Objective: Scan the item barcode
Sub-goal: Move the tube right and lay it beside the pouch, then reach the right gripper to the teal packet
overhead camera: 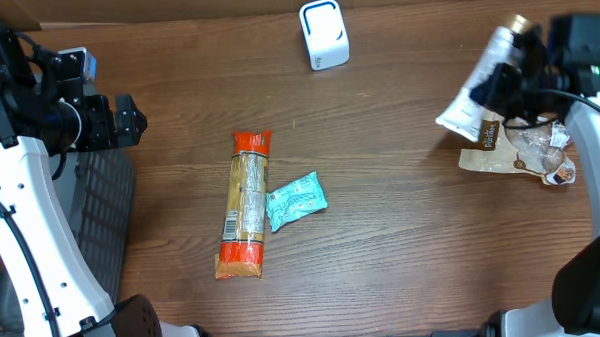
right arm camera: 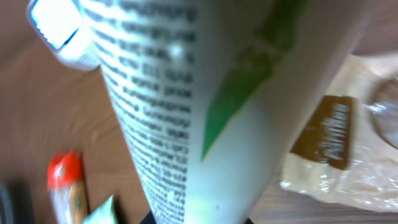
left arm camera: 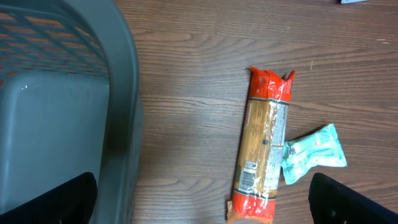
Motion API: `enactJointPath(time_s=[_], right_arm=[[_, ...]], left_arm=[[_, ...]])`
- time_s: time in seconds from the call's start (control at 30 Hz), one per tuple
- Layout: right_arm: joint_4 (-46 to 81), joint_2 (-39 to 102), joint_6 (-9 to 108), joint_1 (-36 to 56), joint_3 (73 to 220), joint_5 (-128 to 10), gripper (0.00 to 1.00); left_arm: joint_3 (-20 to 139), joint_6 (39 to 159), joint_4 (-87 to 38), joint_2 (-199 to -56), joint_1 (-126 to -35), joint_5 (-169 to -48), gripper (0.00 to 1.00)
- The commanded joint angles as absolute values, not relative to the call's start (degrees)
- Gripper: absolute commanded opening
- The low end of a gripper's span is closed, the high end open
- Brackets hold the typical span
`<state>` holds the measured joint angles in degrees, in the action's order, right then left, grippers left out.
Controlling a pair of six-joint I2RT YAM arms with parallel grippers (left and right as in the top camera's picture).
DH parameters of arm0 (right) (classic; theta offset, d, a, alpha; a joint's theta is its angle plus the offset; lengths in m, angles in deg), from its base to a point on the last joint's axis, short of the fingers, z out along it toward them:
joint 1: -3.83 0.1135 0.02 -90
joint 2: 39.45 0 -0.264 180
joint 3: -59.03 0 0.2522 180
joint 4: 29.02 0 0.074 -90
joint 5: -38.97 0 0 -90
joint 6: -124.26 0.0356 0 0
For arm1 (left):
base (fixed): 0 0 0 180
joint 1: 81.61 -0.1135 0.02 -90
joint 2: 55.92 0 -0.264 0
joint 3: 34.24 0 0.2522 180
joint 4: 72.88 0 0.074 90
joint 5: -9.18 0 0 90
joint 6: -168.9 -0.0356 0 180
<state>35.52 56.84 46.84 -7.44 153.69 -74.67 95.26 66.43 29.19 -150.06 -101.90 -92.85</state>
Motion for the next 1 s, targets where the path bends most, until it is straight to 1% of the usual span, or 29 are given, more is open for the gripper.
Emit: enactJointPath(time_s=[0.0, 0.13, 0.3, 0.37, 0.43, 0.5, 0.53, 0.6, 0.77, 0.87, 0.9, 0.93, 0.97], right_arm=[[28.81, 56.14, 56.81, -12.59, 145.56, -76.41, 0.04], [21.73, 56.14, 58.97, -17.05, 136.25, -75.93, 0.04], [19.33, 56.16, 58.95, -19.98, 130.07, -71.96, 0.04], [19.26, 56.16, 58.9, -20.4, 129.24, -71.58, 0.2], [19.81, 56.12, 58.88, -20.4, 129.3, -71.69, 0.47], [22.02, 56.12, 57.99, -20.4, 130.37, -71.69, 0.62], [23.68, 56.12, 57.81, -20.4, 131.2, -71.65, 0.66], [28.14, 56.01, 55.82, -20.4, 133.93, -71.58, 0.68], [42.76, 55.09, 50.69, -19.81, 145.5, -69.42, 0.7], [50.85, 54.5, 47.52, -17.08, 153.98, -69.42, 0.75], [52.11, 54.48, 46.88, -16.05, 155.75, -69.79, 0.79], [53.14, 54.48, 45.59, -14.56, 157.47, -71.43, 0.93], [53.27, 54.48, 44.48, -12.97, 158.33, -73.86, 1.0]], left_arm=[[95.09, 65.16, 29.1, -150.33, -101.84, -93.77, 1.0], [95.09, 65.16, 29.1, -150.33, -101.84, -93.77, 0.99], [95.09, 65.16, 29.1, -150.33, -101.84, -93.79, 0.99], [95.09, 65.16, 29.1, -150.33, -101.84, -93.77, 1.0], [95.09, 65.16, 29.1, -150.33, -101.84, -93.79, 0.99], [95.09, 65.16, 29.1, -150.33, -101.84, -93.79, 1.0], [95.09, 65.16, 29.1, -150.33, -101.84, -93.79, 1.0], [95.09, 65.16, 29.1, -150.33, -101.84, -93.77, 1.0], [95.09, 65.16, 29.1, -150.33, -101.84, -93.79, 1.0], [95.09, 65.16, 29.1, -150.33, -101.84, -93.79, 1.0], [95.09, 65.16, 29.1, -150.33, -101.84, -93.77, 0.99], [95.09, 65.16, 29.1, -150.33, -101.84, -93.79, 1.0], [95.09, 65.16, 29.1, -150.33, -101.84, -93.79, 1.0]])
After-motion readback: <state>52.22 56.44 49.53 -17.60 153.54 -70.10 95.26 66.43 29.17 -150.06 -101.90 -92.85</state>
